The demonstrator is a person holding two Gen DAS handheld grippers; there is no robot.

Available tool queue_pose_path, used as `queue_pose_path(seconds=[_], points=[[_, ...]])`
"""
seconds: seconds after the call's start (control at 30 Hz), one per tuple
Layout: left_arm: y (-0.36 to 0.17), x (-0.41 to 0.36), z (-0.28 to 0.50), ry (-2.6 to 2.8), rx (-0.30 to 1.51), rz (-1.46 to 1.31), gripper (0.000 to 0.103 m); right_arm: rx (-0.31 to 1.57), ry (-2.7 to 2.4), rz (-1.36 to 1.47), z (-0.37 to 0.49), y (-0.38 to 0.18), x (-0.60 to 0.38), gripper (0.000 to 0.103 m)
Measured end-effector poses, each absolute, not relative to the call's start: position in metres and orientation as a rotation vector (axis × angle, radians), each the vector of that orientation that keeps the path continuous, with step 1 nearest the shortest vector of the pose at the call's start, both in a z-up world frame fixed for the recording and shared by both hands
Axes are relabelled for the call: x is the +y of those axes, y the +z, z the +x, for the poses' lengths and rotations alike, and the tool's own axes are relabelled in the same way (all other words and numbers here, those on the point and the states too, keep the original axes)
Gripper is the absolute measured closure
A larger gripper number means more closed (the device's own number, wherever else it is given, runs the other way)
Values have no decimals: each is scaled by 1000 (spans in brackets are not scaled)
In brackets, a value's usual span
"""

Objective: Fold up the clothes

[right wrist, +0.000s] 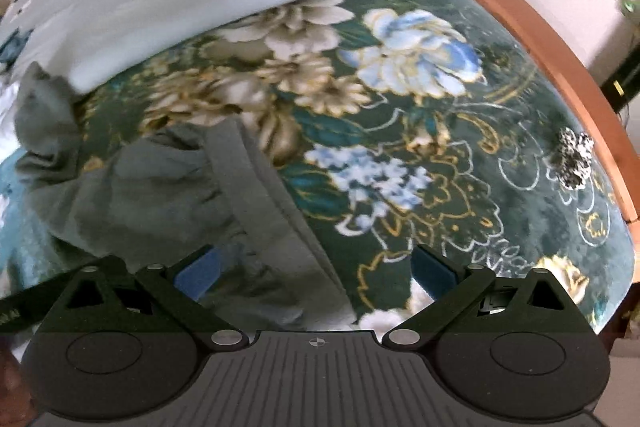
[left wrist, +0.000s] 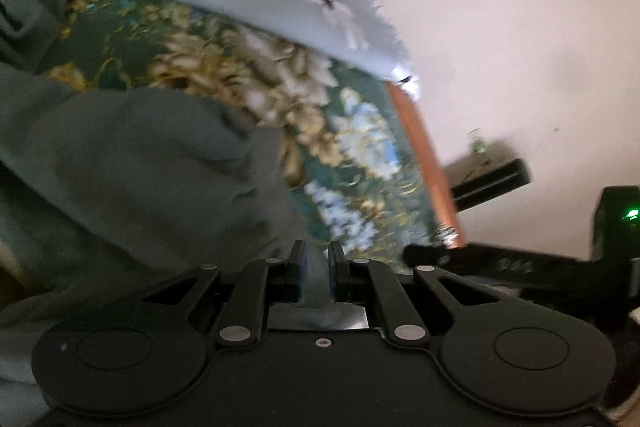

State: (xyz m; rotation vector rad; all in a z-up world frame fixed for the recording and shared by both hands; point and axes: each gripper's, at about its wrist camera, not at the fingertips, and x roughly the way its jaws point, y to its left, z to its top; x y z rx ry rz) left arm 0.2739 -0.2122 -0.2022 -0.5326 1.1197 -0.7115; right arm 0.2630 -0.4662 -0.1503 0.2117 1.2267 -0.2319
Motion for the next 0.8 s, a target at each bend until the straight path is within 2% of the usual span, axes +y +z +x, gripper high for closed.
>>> queue_pose_path(seconds=[0.17, 0.27, 0.37, 0.5, 0.63, 0.67, 0.8], points=[[-208, -156, 282, -542, 1093, -570, 94, 1235, -196, 229, 272, -160, -455, 0], [-209, -107, 291, -376, 1079, -581, 80, 1243, -155, 229, 282, -168, -440, 0], [-214, -59, 301, -198, 1076, -585, 73, 1258, -127, 238, 297, -179, -426, 0], [-216, -3, 305, -5, 1058, -591, 56, 1273, -84, 257, 318, -191, -405, 0], [-223, 36, 308, 133, 1052, -589, 45, 1285, -13, 189, 342, -199, -374, 0], [-224, 42, 308, 161, 1052, -580, 39, 1289, 5, 166, 348, -201, -365, 0], [-235, 65, 312, 273, 1063, -507, 35, 1303, -33, 116, 364, -212, -363, 0]])
